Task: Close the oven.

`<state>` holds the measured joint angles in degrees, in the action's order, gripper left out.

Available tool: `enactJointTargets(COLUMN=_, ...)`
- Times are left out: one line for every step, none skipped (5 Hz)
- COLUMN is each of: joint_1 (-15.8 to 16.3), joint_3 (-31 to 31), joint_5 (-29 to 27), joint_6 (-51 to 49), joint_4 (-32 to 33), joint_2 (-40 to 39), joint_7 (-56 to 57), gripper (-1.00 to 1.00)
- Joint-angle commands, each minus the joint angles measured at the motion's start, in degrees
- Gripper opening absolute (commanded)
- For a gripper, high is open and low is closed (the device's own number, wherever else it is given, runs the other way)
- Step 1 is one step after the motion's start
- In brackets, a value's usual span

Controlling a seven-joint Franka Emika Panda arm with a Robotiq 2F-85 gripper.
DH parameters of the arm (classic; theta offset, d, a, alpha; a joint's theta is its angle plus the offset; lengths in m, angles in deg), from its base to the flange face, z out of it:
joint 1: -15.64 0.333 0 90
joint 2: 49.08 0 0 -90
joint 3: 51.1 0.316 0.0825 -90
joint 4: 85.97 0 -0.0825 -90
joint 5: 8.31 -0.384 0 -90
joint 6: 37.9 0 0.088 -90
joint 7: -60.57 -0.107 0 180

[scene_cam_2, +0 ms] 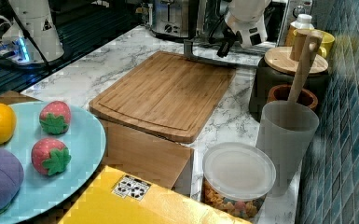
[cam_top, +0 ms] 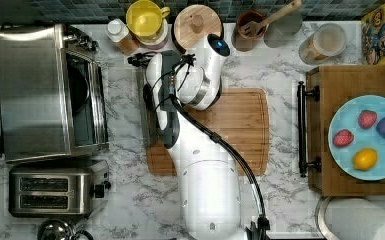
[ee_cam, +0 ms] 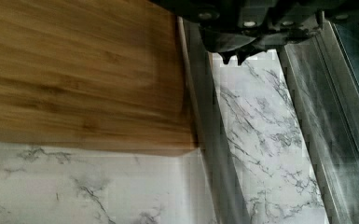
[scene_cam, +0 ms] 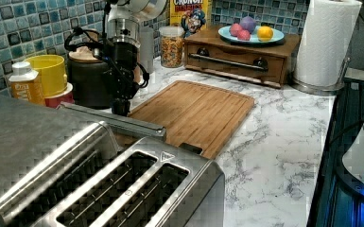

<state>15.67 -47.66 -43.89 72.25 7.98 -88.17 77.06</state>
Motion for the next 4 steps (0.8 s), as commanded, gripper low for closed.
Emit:
enactJointTargets(joint_1=5.2, joint_3=9.56, joint_5=-7.63, joint_6=0.68, joint_4=2.23, joint_2=11.38, joint_7=1.9, gripper=-1.0)
enactJointTargets(joint_1=5.95, joint_3=10.53, joint_5=-7.14, joint_6=-0.06, joint_4=0.09, joint_2=12.59, joint_7=1.13, gripper=-1.0)
enactJointTargets(joint_1=7.3, joint_3=11.51, joint_5=-4.96, joint_6=-0.81, joint_4=-2.11, joint_2=13.5, joint_7=0.03, gripper=-1.0)
enactJointTargets(joint_1=11.3, joint_3=11.46, joint_5=2.09, joint_6=-0.02, joint_4=-5.59, joint_2=12.93, joint_7=-4.45, gripper=-1.0)
